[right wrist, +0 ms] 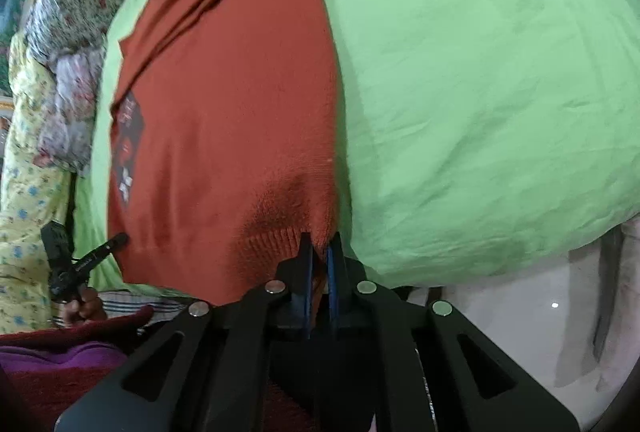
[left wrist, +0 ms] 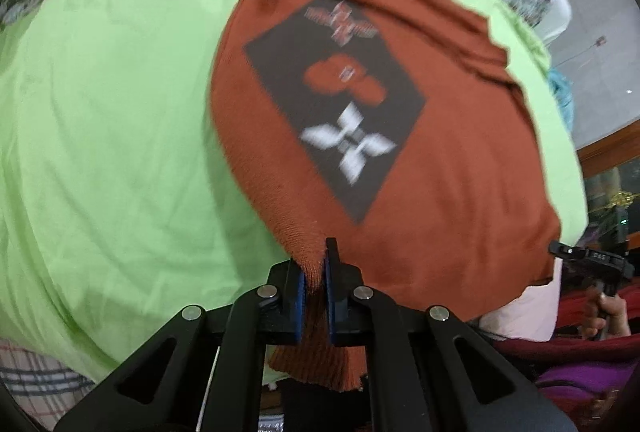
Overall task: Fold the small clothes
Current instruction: 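Lift the hem with both grippers and fold it toward the collar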
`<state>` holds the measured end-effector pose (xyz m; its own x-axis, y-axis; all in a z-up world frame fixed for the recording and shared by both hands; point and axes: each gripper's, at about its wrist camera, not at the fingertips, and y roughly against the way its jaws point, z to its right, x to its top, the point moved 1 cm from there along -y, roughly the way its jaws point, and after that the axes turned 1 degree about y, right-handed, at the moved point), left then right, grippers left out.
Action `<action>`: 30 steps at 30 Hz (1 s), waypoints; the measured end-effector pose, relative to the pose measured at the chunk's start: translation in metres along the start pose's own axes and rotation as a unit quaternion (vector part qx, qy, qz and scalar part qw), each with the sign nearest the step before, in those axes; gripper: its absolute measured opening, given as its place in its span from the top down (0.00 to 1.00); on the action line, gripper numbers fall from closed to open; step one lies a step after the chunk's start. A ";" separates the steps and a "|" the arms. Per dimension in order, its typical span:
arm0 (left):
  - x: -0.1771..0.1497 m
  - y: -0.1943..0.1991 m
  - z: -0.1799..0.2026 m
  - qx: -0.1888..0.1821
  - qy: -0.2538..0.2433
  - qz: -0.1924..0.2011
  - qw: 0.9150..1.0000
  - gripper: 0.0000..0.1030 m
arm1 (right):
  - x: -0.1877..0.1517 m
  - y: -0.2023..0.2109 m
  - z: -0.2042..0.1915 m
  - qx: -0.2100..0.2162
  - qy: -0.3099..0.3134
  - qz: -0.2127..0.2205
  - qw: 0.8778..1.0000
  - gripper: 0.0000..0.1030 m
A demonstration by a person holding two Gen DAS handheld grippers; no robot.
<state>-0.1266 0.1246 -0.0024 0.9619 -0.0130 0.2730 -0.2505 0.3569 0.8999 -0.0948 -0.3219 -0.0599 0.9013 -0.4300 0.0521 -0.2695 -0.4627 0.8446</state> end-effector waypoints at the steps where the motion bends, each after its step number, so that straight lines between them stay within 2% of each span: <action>1: 0.006 0.005 0.003 -0.008 -0.002 0.009 1.000 0.95 | 0.001 0.004 0.001 0.015 -0.009 0.008 1.000 0.93; 4: 0.024 0.020 0.008 -0.022 -0.009 0.032 0.999 0.95 | 0.008 0.018 0.003 0.066 -0.032 0.041 0.996 0.94; 9: 0.059 0.036 0.018 -0.041 -0.006 0.068 0.997 0.95 | 0.029 0.039 -0.010 0.117 -0.035 0.089 0.989 0.94; 16: 0.131 0.060 0.025 -0.048 -0.014 0.138 0.989 0.95 | 0.093 0.060 -0.045 0.166 -0.018 0.147 0.975 0.94; 22: 0.204 0.054 0.034 -0.036 0.001 0.190 0.981 0.95 | 0.169 0.064 -0.071 0.167 0.006 0.176 0.970 0.94; 30: 0.290 0.008 0.032 -0.001 0.012 0.189 0.982 0.95 | 0.270 0.045 -0.082 0.154 -0.004 0.192 0.969 0.94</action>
<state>0.1473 0.0937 0.0946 0.8028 0.1422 0.5791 -0.5896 0.3340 0.7354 0.1643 -0.3959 0.0360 0.7118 -0.6217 0.3268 -0.6746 -0.4756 0.5645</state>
